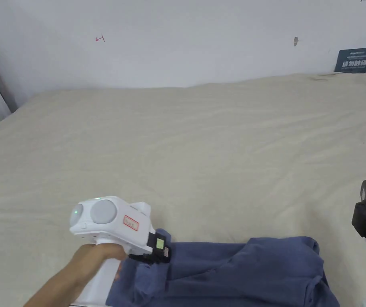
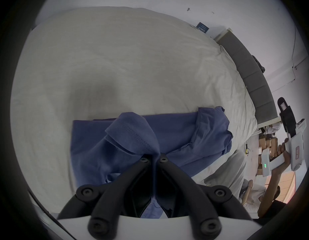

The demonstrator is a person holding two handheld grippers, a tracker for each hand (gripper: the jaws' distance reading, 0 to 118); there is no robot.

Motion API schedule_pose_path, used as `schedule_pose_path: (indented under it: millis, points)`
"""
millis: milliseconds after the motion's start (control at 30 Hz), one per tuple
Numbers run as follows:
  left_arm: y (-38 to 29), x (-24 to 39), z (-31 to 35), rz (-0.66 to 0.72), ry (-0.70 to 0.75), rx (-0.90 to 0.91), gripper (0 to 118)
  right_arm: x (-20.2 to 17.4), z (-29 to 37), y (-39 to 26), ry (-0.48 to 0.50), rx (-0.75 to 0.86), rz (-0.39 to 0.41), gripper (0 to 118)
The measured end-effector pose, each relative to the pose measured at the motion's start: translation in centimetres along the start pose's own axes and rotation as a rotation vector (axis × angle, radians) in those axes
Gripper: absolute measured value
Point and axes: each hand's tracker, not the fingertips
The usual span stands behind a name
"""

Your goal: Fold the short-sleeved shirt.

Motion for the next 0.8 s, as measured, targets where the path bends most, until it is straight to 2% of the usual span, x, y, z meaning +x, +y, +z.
schedule_pose_path:
  millis: [233, 300, 367, 433, 567, 800]
  points:
    - [0.5, 2.2, -4.4, -0.001, -0.036, -0.040, 0, 1.1, 0.4, -0.3, -0.019, -0.011, -0.001, 0]
    - [0.4, 2.7, -5.4, -0.009, -0.008, -0.045, 0, 1.3, 0.6, -0.3, -0.024, -0.010, -0.003, 0]
    - [0.3, 2.7, -5.9, -0.014, -0.001, -0.042, 5, 1.4, 0.7, -0.3, -0.029, -0.009, -0.002, 0]
    - [0.1, 2.9, -6.1, -0.012, 0.007, -0.038, 20, 1.5, 0.7, -0.4, -0.030, -0.012, -0.001, 0]
    - [-0.1, 3.1, -5.9, -0.007, -0.008, -0.023, 116, 1.5, 0.7, -0.4, -0.033, -0.019, -0.001, 0]
    - [-1.1, 3.9, -2.1, -0.034, -0.034, 0.105, 117, 1.0, 0.6, -0.2, -0.019, -0.020, -0.001, 0]
